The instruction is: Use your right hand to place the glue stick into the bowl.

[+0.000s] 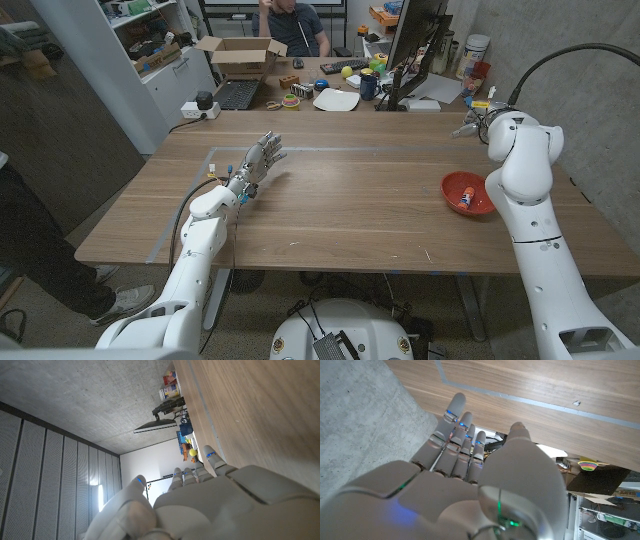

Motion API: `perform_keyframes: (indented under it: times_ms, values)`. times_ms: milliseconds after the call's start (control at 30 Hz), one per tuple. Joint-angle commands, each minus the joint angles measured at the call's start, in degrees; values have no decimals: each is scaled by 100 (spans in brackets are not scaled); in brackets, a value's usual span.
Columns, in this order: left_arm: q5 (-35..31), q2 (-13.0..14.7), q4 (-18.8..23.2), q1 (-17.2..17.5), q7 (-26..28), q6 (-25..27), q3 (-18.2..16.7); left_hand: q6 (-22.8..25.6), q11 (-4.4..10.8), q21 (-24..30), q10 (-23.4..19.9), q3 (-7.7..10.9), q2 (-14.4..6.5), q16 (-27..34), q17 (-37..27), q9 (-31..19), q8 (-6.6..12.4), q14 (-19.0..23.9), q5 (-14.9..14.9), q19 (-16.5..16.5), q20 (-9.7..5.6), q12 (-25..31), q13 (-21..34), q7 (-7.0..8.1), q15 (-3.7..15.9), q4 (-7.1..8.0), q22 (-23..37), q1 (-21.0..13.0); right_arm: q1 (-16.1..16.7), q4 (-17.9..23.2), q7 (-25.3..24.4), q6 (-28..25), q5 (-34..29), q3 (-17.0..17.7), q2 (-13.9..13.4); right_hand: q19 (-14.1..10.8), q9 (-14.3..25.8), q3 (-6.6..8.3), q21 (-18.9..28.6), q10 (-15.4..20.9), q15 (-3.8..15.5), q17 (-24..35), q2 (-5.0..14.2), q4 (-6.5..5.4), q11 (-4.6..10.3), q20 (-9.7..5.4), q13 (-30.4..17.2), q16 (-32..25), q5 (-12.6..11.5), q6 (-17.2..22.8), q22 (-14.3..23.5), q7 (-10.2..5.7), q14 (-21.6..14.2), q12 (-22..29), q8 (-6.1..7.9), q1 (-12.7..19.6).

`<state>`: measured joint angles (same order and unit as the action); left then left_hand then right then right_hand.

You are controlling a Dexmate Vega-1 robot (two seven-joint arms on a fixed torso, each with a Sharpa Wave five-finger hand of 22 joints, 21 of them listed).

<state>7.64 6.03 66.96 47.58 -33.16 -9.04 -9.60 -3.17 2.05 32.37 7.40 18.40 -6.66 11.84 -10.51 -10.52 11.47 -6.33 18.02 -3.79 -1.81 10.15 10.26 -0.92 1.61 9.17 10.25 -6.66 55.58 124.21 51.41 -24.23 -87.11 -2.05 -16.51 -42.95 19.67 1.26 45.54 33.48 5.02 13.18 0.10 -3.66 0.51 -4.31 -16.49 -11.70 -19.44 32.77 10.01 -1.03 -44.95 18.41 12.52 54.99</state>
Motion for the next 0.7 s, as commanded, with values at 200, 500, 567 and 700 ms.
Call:
perform_keyframes:
  times_ms: [200,500,567,700]
  values:
    - [28,9,71,58,-5,6,-16,23,6,-19,46,-33,-71,-4,-14,-17,-4,-46,40,14,-4,27,26,23,3,-7,26,58,67,245,-270,215,-172,101,216,-70,-7,-59,-23,62,741,14,51,-18,12,-821,11,-56,-45,82,11,0,-90,58,35,4]
    - [55,17,135,103,6,51,-45,18,-6,-25,45,-35,-71,-5,-14,-17,-7,-47,41,20,-5,28,26,21,-2,-7,27,58,154,351,-640,353,-175,124,319,-78,-17,-78,-47,131,746,12,67,-25,13,-820,20,-65,-62,119,13,-5,-121,89,41,10]
    - [49,18,147,115,22,39,-49,21,8,-26,42,-36,-71,-4,-14,-17,-6,-46,41,24,-8,29,26,23,4,-7,27,58,201,375,-812,427,-93,150,324,-82,-20,-83,-52,137,748,11,76,-27,11,-820,25,-70,-67,142,15,1,-135,92,47,13]
    - [65,23,143,120,12,40,-60,21,-6,-30,39,-37,-71,-5,-14,-17,-7,-47,41,28,-8,30,26,20,2,-7,27,58,283,391,-1182,471,-61,163,380,-80,-25,-94,-66,145,748,9,78,-30,16,-818,27,-72,-73,158,14,-8,-146,98,50,14]
